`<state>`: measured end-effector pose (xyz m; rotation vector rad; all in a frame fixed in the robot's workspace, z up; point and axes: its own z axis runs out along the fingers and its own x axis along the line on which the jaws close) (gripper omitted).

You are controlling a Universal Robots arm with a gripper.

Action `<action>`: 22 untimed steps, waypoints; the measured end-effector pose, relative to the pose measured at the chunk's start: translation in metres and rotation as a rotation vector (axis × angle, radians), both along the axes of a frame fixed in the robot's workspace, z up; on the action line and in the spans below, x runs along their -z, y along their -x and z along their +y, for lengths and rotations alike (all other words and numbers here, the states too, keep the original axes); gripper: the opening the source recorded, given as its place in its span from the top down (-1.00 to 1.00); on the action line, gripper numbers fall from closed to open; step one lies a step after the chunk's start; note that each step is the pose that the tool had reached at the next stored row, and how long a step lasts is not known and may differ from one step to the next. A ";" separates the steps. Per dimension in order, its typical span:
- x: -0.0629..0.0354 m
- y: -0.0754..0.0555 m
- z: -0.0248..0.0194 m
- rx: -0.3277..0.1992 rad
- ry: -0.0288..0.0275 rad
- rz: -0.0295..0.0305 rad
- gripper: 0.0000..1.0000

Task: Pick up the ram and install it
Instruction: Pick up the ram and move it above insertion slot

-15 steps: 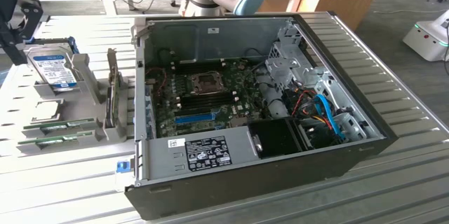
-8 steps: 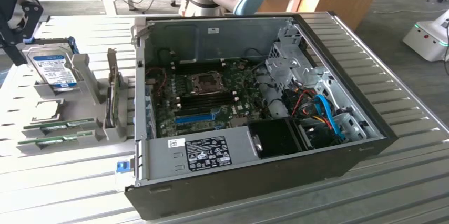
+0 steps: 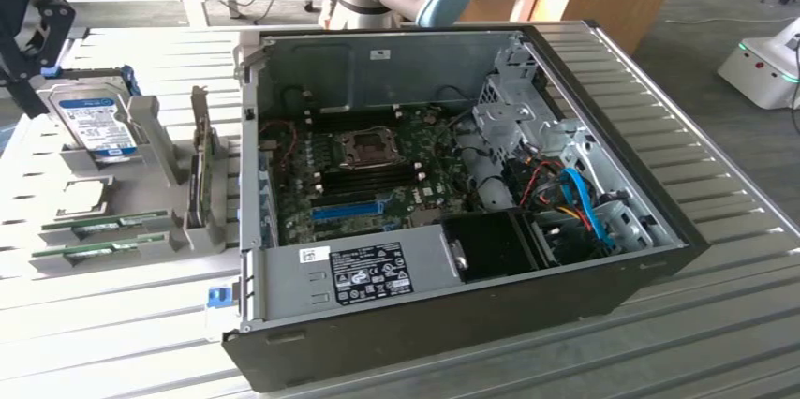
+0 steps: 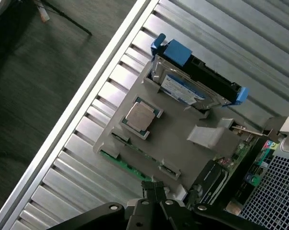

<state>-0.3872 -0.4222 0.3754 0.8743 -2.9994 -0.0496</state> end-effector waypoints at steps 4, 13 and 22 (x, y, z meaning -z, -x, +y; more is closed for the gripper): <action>0.0001 0.000 0.0000 -0.067 0.0004 0.0000 0.79; 0.0003 0.000 0.0000 -0.224 0.0020 0.0001 0.79; 0.0005 0.000 0.0000 -0.385 0.0041 0.0002 0.79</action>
